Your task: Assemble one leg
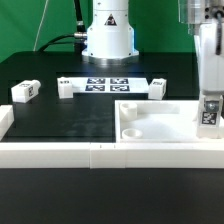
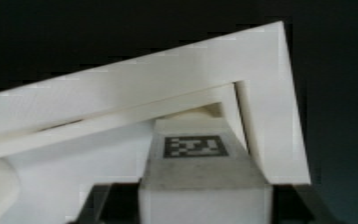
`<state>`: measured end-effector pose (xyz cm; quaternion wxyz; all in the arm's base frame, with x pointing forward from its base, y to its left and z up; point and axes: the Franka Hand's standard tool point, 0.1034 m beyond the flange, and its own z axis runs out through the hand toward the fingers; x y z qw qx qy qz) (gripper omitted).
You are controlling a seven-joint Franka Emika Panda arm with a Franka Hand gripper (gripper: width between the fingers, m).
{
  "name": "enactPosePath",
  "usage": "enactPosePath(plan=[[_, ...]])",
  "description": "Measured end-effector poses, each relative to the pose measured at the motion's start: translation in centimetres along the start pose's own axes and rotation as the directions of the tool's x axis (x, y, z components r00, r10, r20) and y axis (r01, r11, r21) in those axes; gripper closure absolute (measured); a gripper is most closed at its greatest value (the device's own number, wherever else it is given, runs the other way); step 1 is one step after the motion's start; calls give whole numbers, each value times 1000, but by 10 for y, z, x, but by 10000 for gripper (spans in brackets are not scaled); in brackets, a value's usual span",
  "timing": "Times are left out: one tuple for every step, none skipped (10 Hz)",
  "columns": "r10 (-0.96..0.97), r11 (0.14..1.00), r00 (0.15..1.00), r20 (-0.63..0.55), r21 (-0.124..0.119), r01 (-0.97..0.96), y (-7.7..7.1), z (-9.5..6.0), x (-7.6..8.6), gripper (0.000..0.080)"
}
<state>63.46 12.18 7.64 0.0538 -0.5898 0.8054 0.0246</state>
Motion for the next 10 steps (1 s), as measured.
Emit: enactPosePath(plan=[[-19,1000,1000,1,-1,19,0,0,-1,312],[-17,1000,1000,2,-1,17,1,0,-1,312],[-20,1000,1000,3,-1,20,1,0,-1,204],[-24,1000,1000,4,-1,24,1,0,-2,161],[-27,1000,1000,4,-1,27,1,0,-2,153],[-29,1000,1000,4,-2,29,1,0,-2,153],[-31,1000,1000,4,-2,31,1,0,-2,153],[-32,1000,999,4,-2,32,1,0,-3,151],[-32,999,999,4,-2,32,2,0,-3,151],[-33,999,999,4,-2,33,2,0,-3,151]])
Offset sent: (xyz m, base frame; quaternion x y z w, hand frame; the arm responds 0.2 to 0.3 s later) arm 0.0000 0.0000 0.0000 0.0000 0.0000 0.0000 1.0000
